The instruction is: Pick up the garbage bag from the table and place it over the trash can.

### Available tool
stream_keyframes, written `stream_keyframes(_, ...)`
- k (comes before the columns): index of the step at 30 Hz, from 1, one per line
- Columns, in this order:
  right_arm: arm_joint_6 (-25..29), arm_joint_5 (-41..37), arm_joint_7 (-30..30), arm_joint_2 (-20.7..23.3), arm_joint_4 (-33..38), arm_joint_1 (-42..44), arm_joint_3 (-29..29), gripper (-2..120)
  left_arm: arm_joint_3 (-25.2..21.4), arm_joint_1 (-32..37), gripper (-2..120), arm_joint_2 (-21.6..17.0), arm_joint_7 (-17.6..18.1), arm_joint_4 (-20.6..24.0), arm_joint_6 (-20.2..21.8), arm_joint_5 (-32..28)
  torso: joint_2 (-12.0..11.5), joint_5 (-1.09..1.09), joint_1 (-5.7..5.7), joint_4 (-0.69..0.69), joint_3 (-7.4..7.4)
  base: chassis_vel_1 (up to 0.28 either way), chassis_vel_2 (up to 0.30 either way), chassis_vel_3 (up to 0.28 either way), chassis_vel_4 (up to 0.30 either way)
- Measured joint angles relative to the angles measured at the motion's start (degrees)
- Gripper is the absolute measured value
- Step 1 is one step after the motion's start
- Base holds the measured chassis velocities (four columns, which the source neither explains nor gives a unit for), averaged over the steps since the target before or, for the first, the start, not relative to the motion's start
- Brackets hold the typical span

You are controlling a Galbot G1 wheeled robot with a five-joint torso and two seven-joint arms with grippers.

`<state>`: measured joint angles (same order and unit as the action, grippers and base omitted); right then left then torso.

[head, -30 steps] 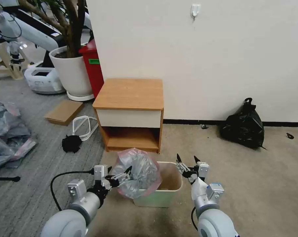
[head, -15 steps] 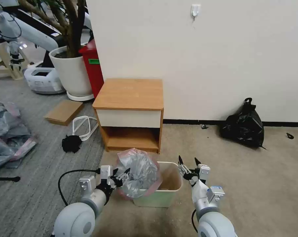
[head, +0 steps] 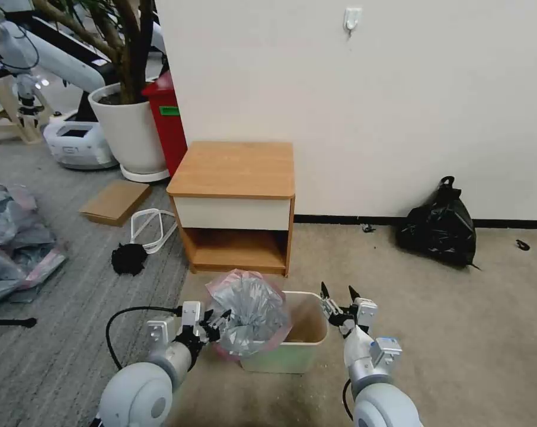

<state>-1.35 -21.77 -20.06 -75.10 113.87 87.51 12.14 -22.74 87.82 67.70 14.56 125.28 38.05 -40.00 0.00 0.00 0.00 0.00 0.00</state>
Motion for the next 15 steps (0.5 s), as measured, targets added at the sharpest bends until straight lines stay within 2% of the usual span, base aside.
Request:
stream_keyframes(7, 0.01, 0.0, -0.06, -0.05, -0.28, -0.37, -0.02, 72, 0.22, -0.14, 62, -1.04, -0.79, 0.28, 0.24, -0.39, 0.0, 0.0, 0.0, 0.0, 0.0, 0.0, 0.0, 0.0, 0.0)
stream_keyframes(15, 0.01, -0.06, -0.12, -0.28, -0.5, -0.56, 0.0, 72, 0.84, -0.74, 63, -2.9, -1.01, -0.05, 1.36, -0.41, 0.0, 0.0, 0.0, 0.0, 0.0, 0.0, 0.0, 0.0, 0.0)
